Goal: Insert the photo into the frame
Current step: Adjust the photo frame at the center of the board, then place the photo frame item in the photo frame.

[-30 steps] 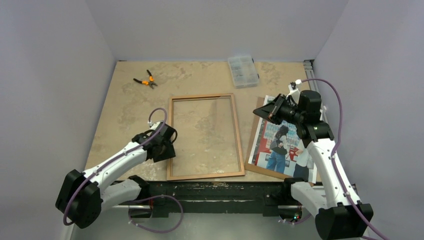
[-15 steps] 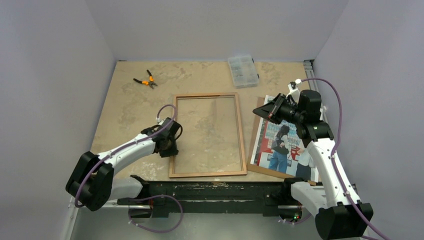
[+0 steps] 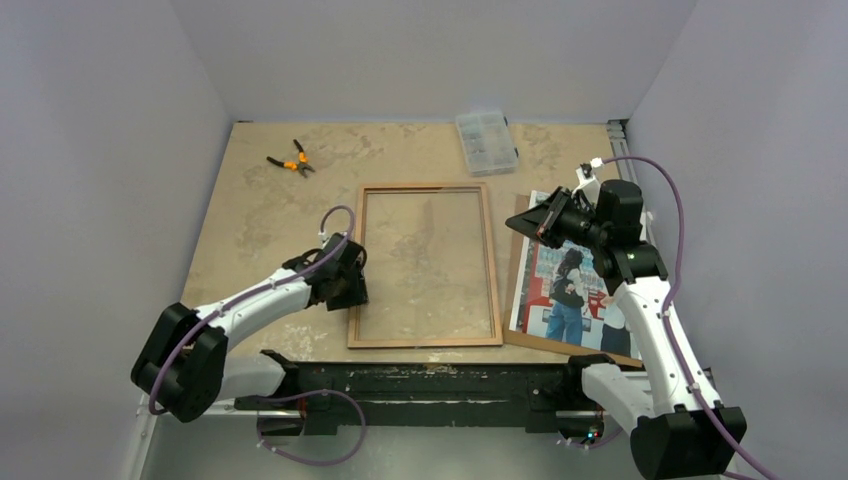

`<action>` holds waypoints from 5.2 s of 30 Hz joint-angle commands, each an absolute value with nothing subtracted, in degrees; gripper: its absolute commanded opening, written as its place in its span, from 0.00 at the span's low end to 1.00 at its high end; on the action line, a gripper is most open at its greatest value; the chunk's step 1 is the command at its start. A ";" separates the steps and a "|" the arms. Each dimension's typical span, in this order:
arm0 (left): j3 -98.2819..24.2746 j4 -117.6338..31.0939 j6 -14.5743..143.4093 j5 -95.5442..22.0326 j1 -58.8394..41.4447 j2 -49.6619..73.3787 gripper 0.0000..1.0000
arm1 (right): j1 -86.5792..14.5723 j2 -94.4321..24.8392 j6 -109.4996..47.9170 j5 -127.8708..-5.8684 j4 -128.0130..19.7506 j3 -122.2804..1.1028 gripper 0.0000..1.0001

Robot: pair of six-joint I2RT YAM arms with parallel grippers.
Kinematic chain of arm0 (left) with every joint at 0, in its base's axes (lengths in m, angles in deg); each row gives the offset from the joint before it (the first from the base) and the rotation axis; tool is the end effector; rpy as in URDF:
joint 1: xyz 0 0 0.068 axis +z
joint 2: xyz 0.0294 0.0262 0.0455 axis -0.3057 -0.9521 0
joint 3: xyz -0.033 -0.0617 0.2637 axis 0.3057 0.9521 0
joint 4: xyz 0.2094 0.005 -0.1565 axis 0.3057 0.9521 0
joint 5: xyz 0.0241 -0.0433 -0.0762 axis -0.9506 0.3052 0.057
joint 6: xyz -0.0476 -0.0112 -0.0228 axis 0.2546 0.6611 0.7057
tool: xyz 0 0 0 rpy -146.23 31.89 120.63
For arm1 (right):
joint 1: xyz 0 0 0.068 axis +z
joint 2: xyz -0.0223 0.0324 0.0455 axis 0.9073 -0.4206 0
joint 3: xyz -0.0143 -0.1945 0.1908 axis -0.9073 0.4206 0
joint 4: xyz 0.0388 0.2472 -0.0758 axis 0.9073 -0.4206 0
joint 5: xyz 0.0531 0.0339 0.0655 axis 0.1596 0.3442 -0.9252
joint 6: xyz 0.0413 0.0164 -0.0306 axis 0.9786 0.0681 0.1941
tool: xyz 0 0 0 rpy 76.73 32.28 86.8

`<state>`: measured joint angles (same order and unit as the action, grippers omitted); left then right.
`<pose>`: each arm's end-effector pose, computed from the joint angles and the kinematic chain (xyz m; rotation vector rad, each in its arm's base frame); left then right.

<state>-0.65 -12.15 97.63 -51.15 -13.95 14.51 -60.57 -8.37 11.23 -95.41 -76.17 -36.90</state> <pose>0.1875 -0.1116 0.1664 -0.3418 2.7153 -0.2457 0.2053 0.0373 0.3331 0.3882 2.1033 1.2067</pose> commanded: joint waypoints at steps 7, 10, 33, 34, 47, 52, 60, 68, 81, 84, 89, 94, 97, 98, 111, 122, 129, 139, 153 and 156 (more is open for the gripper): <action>-0.01 -7.83 97.95 -49.08 -13.36 31.40 0.84 | -60.30 -6.61 10.29 -98.59 -71.63 -38.03 0.00; -0.66 -5.81 97.94 -48.65 -12.03 35.23 0.90 | -60.27 -6.80 10.14 -99.84 -70.27 -37.91 0.00; 7.93 -19.70 97.68 -23.53 9.70 30.71 0.77 | -47.25 -8.19 15.56 -88.17 -58.84 -35.87 0.00; 7.73 -20.29 97.93 -22.87 9.86 29.57 0.76 | -46.20 -8.21 15.98 -86.74 -58.65 -36.15 0.00; 9.67 -20.66 98.00 -27.35 9.89 29.78 0.63 | -37.84 -2.87 23.38 -70.04 -54.49 -27.48 0.00; 9.95 -20.62 96.75 -28.18 9.89 27.68 0.57 | -36.93 -2.85 22.61 -68.60 -54.30 -26.73 0.00; 9.70 -20.50 94.87 -30.41 9.89 23.51 0.43 | -36.50 -4.57 21.84 -70.16 -52.29 -27.25 0.00; 9.63 -20.51 94.36 -30.55 9.89 23.10 0.28 | -36.26 -8.35 21.49 -72.81 -50.10 -29.82 0.00; 9.58 -20.83 94.11 -29.76 9.89 22.22 0.17 | -32.40 -12.32 19.39 -71.40 -47.35 -32.12 0.00; 9.61 -21.19 94.14 -29.42 9.89 21.62 0.15 | -31.32 -13.33 19.03 -71.40 -46.77 -32.56 0.00; 9.58 -21.21 93.97 -29.37 9.89 21.60 0.14 | -29.93 -14.90 18.70 -69.88 -46.76 -33.03 0.00; 9.58 -21.04 93.98 -29.28 9.90 21.56 0.12 | -29.55 -15.16 18.49 -68.50 -46.83 -33.12 0.00; 9.58 -21.04 93.88 -29.28 9.89 21.56 0.11 | -29.56 -14.64 18.05 -66.84 -47.38 -33.29 0.00; 9.59 -21.04 93.88 -29.27 9.89 21.60 0.11 | -29.56 -14.63 17.99 -66.60 -47.38 -33.29 0.00; 9.54 -20.97 93.53 -28.98 9.89 21.61 0.08 | -29.48 -15.88 18.16 -65.70 -46.10 -33.71 0.00; 9.41 -20.78 93.41 -28.89 9.89 21.40 0.08 | -29.47 -19.01 19.79 -66.78 -43.96 -34.20 0.00; 9.36 -20.78 93.23 -28.86 9.89 21.37 0.07 | -29.45 -20.91 19.35 -66.24 -43.18 -33.86 0.00; 9.32 -20.78 92.99 -28.64 9.89 21.33 0.05 | -29.50 -22.13 19.74 -65.34 -42.18 -32.85 0.00; 9.41 -20.69 92.78 -28.57 9.89 21.41 0.03 | -29.50 -23.45 18.23 -68.20 -40.14 -35.01 0.00; 9.41 -20.69 92.83 -28.54 9.89 21.36 0.03 | -29.51 -23.41 17.30 -68.21 -41.20 -36.16 0.00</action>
